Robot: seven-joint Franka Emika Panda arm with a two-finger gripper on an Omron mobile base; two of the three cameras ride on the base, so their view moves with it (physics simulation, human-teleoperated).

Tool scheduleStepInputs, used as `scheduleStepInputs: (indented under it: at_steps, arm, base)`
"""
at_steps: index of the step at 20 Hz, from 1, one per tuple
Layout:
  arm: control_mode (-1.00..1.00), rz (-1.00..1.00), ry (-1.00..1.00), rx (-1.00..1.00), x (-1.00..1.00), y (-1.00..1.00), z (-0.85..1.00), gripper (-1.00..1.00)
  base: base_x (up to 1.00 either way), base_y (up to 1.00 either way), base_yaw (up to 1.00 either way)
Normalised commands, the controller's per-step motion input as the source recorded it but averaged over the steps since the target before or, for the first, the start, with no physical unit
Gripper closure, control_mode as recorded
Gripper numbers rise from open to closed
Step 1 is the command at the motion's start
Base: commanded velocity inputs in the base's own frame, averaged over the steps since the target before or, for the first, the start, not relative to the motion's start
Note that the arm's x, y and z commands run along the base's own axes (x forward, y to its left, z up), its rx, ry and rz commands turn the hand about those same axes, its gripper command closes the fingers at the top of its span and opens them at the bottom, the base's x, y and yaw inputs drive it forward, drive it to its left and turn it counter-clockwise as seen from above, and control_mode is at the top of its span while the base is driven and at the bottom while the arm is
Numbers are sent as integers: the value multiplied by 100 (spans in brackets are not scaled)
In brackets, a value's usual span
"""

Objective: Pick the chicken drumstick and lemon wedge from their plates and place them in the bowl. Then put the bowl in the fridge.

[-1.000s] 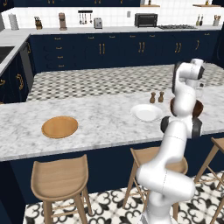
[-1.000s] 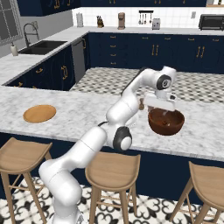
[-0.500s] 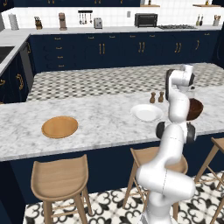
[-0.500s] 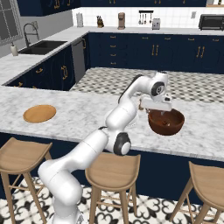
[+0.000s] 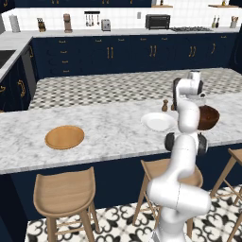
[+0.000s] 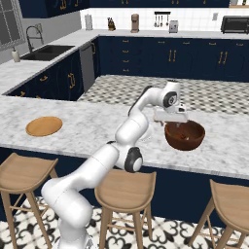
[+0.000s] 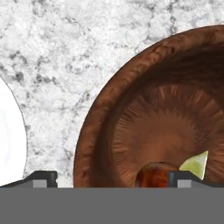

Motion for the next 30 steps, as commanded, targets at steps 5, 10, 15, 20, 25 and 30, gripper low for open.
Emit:
scheduleStepInputs:
  at_steps: [5, 10, 15, 20, 25, 30]
  arm:
    - [-100, -13, 3, 0, 2, 7, -17, -100]
    - [-100, -14, 0, 0, 20, 0, -34, -100]
    - [-100, -9, 0, 0, 0, -1, -32, -100]
    - [-100, -6, 0, -1, 0, -4, -20, 100]
    - [-100, -3, 3, 0, 1, 0, 3, 100]
    - [-100, -4, 15, 0, 13, -1, 38, 100]
  base:
    - [0, 0, 0]
    - [0, 0, 0]
    - [0, 0, 0]
    - [0, 0, 0]
    - [0, 0, 0]
    - [0, 0, 0]
